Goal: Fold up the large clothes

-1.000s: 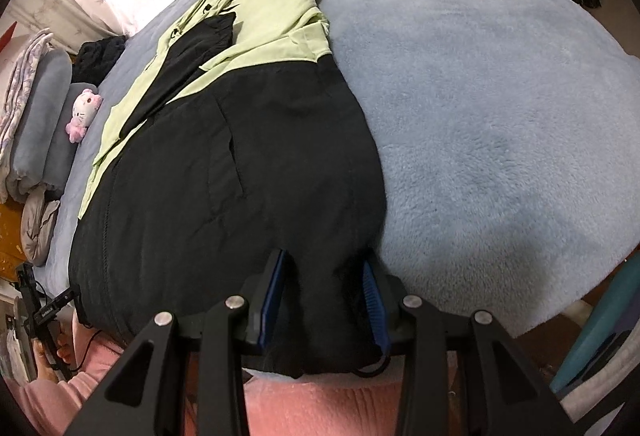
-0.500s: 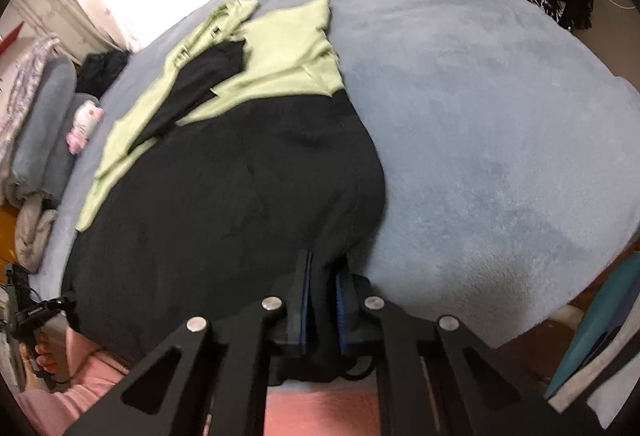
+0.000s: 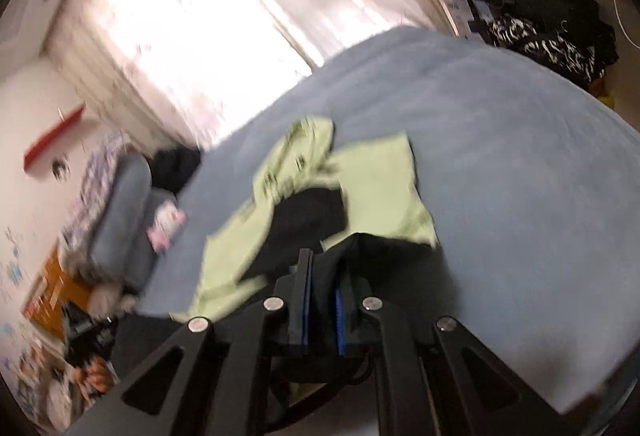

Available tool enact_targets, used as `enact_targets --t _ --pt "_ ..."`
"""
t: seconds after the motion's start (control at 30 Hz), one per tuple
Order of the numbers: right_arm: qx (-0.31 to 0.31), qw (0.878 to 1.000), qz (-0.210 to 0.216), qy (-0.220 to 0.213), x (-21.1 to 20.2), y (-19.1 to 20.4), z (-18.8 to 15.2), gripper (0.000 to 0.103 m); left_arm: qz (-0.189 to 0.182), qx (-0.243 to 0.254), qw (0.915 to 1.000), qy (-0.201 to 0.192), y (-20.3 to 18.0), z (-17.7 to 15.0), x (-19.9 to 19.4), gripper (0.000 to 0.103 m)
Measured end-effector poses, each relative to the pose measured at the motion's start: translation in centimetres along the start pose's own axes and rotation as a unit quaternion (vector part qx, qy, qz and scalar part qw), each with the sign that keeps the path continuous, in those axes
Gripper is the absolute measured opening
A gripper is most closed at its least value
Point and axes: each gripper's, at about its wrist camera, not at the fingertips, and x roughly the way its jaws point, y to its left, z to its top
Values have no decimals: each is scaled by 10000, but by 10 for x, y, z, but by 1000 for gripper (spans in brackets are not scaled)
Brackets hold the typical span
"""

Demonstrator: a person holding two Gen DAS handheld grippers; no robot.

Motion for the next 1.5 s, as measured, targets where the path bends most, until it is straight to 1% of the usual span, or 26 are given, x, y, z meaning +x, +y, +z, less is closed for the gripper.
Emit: enact_targets --t 0.07,0.2,0.23,0.27,0.3,0.33,0.4,0.47,0.5,0.53,0.57,0.63,0.7,0.73,0.8,0.83,0.9,0.93,1.0,1.03,1.13,1.2,1.23,1.33,1.47,1.5 --pt "217 9995 132 -182 15 -2 28 8 76 -46 9998 -160 -3 30 12 5" --pt "686 9970 227 -268 61 -11 70 8 239 -262 9992 -161 5 80 43 6" --pt "756 9966 218 -244 77 -12 80 9 358 -308 9988 -121 8 96 63 6" --pt "784 9966 137 -198 100 -12 93 9 446 -307 9985 -117 11 106 72 6" --pt "774 9969 73 -153 120 -13 104 9 626 -341 9974 -113 16 121 92 6" --pt "780 9969 50 -112 137 -14 112 13 757 -403 9963 -70 21 133 109 8" --pt "1054 9944 10 108 183 -25 130 17 836 -528 9951 17 35 154 135 16" --pt "1234 9918 -91 315 221 -37 139 35 975 -769 9923 -42 54 175 163 32" --pt "1256 9913 -162 361 233 -41 141 49 1121 -818 9902 -138 61 181 171 37" --pt "1245 9911 -239 396 244 -44 141 56 1224 -846 9887 -179 67 183 172 52" --pt "1195 9914 -305 436 255 -47 141 56 1276 -880 9877 -197 73 187 180 64" --pt "955 9921 -533 613 275 -49 137 56 1365 -846 9869 -169 83 192 194 66" --pt "685 9921 -693 794 289 -51 133 56 1516 -604 9866 51 90 194 206 66" --pt "513 9913 -823 887 296 -53 129 56 1691 -309 9848 258 91 193 217 66" --pt "270 9895 -1022 982 305 -57 125 56 1922 148 9800 490 91 192 229 66" --pt "155 9885 -1104 1027 310 -60 123 56 2093 502 9745 635 89 188 239 66" --pt "6 9865 -1213 1104 318 -66 122 56 2260 912 9666 787 87 180 245 66" --pt "-55 9857 -1244 1139 322 -68 123 56 2408 1181 9592 889 86 177 255 66" --pt "-255 9829 -1355 1219 333 -72 124 56 2567 1484 9494 1037 86 178 265 66" --pt "-333 9815 -1416 1247 337 -73 125 56 2711 1678 9409 1140 87 176 275 66" --pt "-476 9768 -1597 1348 357 -79 131 56 2873 1976 9278 1327 89 175 291 66" --pt "-470 9755 -1632 1396 365 -83 135 56 2859 2163 9235 1367 87 175 297 66" --pt "-473 9749 -1654 1415 370 -86 138 56 2887 2294 9195 1361 85 175 301 66" --pt "-563 9742 -1680 1394 378 -87 142 56 2874 2430 9162 1374 84 176 302 66" --pt "-656 9758 -1597 1339 387 -87 141 56 3051 2535 9095 1243 84 183 307 66" --pt "-706 9764 -1601 1269 387 -87 139 52 3100 2579 9077 1164 82 185 306 66"
